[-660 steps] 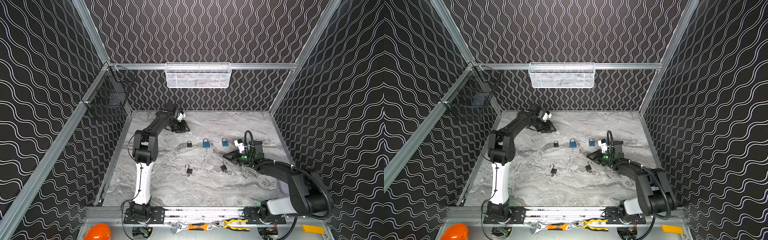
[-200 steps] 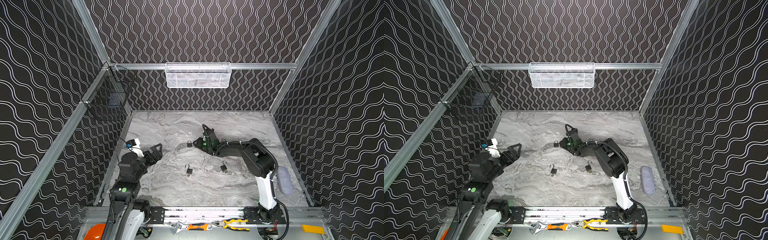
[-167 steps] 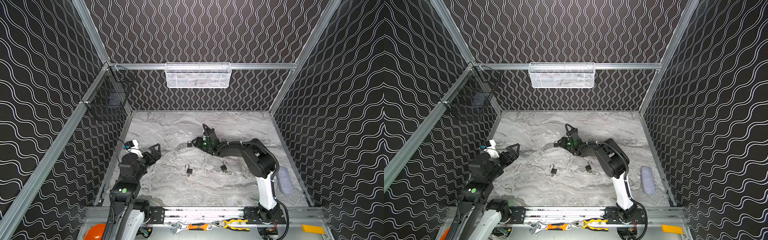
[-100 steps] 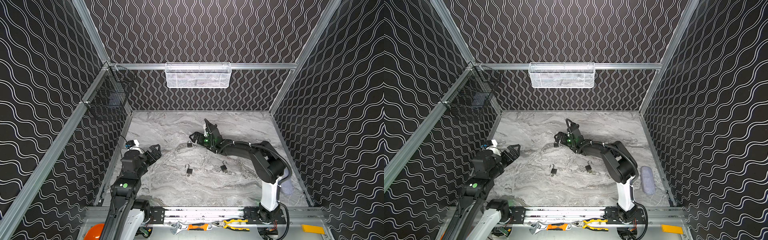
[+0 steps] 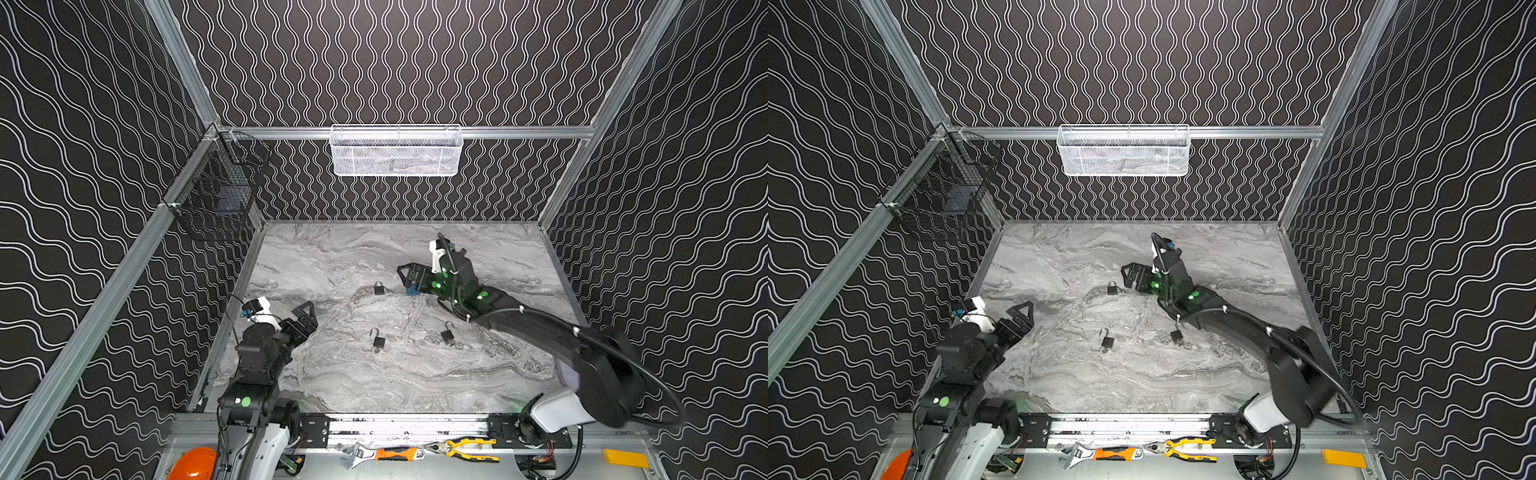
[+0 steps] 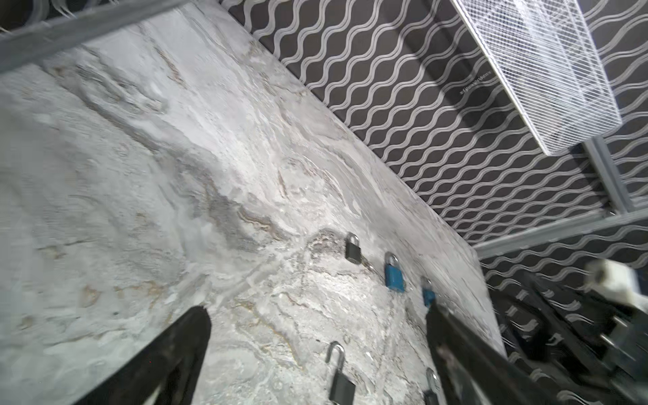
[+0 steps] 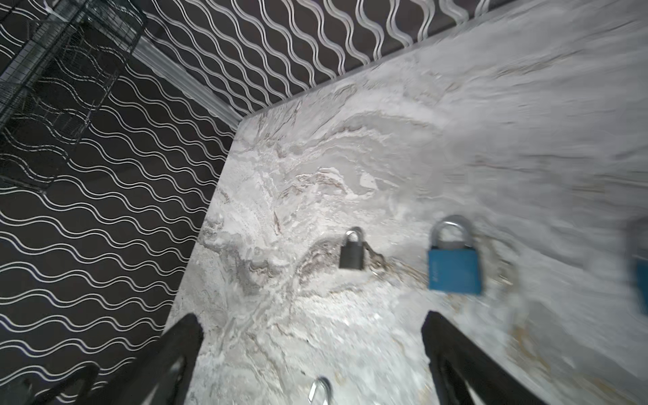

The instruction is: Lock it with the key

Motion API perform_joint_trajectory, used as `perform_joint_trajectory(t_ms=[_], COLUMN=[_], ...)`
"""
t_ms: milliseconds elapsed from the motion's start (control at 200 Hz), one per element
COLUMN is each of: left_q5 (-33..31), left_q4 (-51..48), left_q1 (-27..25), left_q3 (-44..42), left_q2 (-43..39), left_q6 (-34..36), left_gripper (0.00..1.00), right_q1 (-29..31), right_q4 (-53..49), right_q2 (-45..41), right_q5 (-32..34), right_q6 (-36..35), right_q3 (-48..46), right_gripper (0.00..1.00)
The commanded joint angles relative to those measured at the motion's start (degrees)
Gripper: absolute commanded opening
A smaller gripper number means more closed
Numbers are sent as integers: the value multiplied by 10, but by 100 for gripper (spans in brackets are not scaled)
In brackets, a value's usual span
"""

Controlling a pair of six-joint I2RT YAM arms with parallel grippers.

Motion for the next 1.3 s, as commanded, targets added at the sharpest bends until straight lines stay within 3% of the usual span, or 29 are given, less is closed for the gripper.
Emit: perform_joint_trajectory(t_ms=[0, 125, 315, 415, 576, 731, 846, 1076, 1291], left_q5=[-14, 1, 32, 47, 53, 62, 54, 55, 76], left_q4=[-27, -24, 46, 82, 31, -15, -51, -60, -1], left_q1=[0, 0, 0, 0, 0, 0, 0, 0, 0], left_q3=[-1, -22, -77, -89, -51, -24, -11, -16, -67], left_q2=[-13, -15, 7, 20, 57, 69, 56, 33, 33], left_q6=[7, -9, -40, -40, -26, -11, 4, 18, -47], left_gripper=[99, 99, 99, 99, 98, 99, 99, 99, 99], right_q1=[5, 11, 16, 16, 17, 23, 33, 40, 40], right_q4=[-74, -140, -211, -281, -387, -384, -377, -333, -294], right_q2=[-67, -161, -335, -397, -441, -459, -447, -337, -243], right_q5=[93, 156, 195, 178, 104, 28, 23, 4, 1], right_q6=[-1, 24, 41, 43, 84, 104, 101, 54, 17], right_q3=[-39, -106, -220, -241, -252, -292, -308, -300, -277], right_gripper=[100, 100, 100, 100, 100, 100, 100, 100, 100])
